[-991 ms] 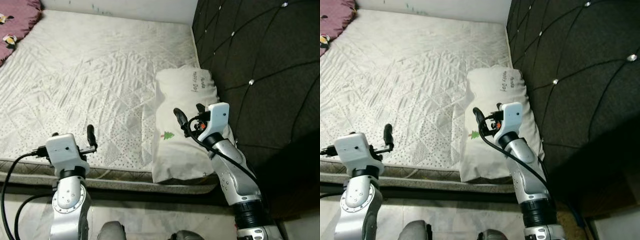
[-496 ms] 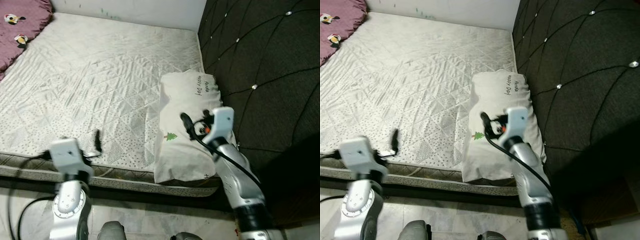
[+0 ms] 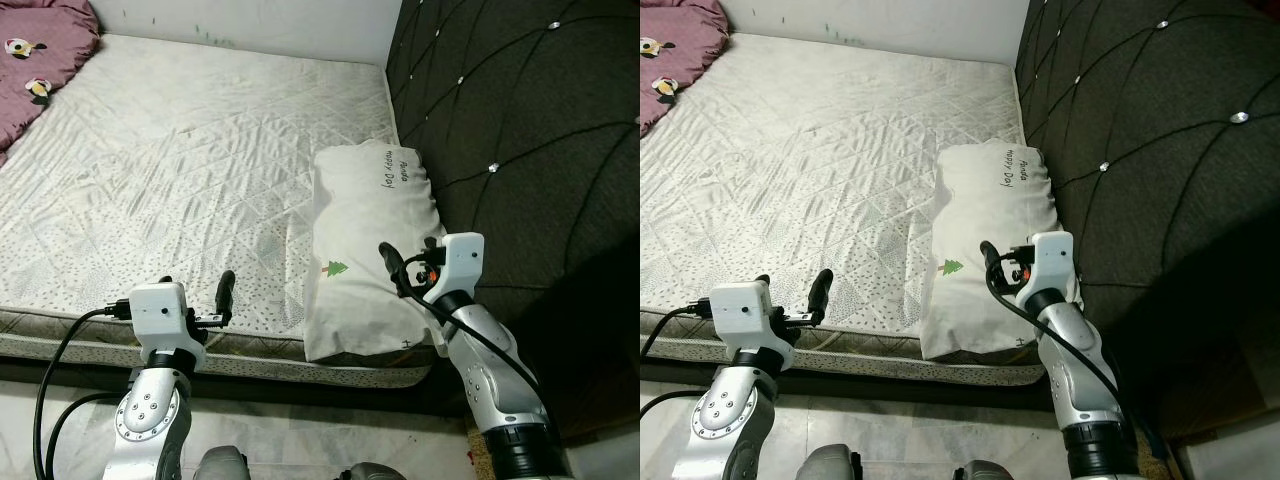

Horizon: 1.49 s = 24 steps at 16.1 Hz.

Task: Clean up the room

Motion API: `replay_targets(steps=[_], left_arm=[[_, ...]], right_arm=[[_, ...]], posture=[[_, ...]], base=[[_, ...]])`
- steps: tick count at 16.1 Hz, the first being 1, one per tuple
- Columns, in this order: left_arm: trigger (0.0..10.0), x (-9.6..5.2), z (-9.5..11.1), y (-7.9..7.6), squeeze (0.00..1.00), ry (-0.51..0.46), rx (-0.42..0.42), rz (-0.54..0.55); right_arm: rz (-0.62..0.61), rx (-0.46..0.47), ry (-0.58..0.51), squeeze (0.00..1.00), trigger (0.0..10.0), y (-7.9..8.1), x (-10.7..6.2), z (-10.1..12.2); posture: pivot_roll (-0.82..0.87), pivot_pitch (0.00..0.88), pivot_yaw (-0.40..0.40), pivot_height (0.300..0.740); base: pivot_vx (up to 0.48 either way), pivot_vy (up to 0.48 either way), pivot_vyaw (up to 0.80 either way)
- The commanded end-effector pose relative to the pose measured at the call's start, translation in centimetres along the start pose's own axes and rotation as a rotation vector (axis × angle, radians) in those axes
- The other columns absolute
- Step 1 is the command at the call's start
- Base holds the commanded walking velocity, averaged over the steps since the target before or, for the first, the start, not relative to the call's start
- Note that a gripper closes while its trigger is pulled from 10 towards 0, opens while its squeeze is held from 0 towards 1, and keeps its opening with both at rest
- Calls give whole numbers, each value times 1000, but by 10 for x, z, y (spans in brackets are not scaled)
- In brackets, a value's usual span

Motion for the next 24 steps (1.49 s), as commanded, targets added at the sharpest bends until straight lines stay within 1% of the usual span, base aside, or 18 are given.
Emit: replay_targets(steps=[1, 6, 7, 14, 17, 24], left_arm=[[10000, -1, 2, 1, 0, -2, -1, -1], [10000, 0, 2, 3, 0, 3, 5, 6], [10000, 0, 4, 3, 0, -9, 11, 7], [10000, 1, 12, 7, 0, -51, -11, 16], [10000, 0, 15, 8, 0, -70, -34, 15], [10000, 0, 14, 7, 0, -66, -29, 12]], right_arm=[[-11, -8, 5, 0, 10000, -4, -1, 0], [-14, -9, 10, 0, 10000, -5, 1, -1], [-14, -10, 12, 0, 10000, -5, 1, -2], [-14, -21, 21, 0, 10000, -5, 1, -3], [-13, -26, 24, 0, 10000, -5, 2, -4], [-9, -34, 25, 0, 10000, -3, 3, -4]], posture=[[39, 49, -58, 740], [39, 48, -58, 740], [39, 48, -58, 740], [37, 48, -64, 740], [38, 50, -64, 740], [41, 50, -68, 740]], base=[[0, 480, 0], [0, 480, 0], [0, 412, 0], [0, 0, 0], [335, 0, 0], [480, 0, 0]])
Point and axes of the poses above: a point about 5 cm out from each wrist's last joint towards the gripper, its own x axis pointing out of the wrist towards the gripper, its own z axis along the axis of the wrist's last joint, y = z × x, the point moved 6 cm from there along x, pointing out of the wrist towards the gripper, and after that the axes turned 15 degrees about x, right-handed, at the moved point
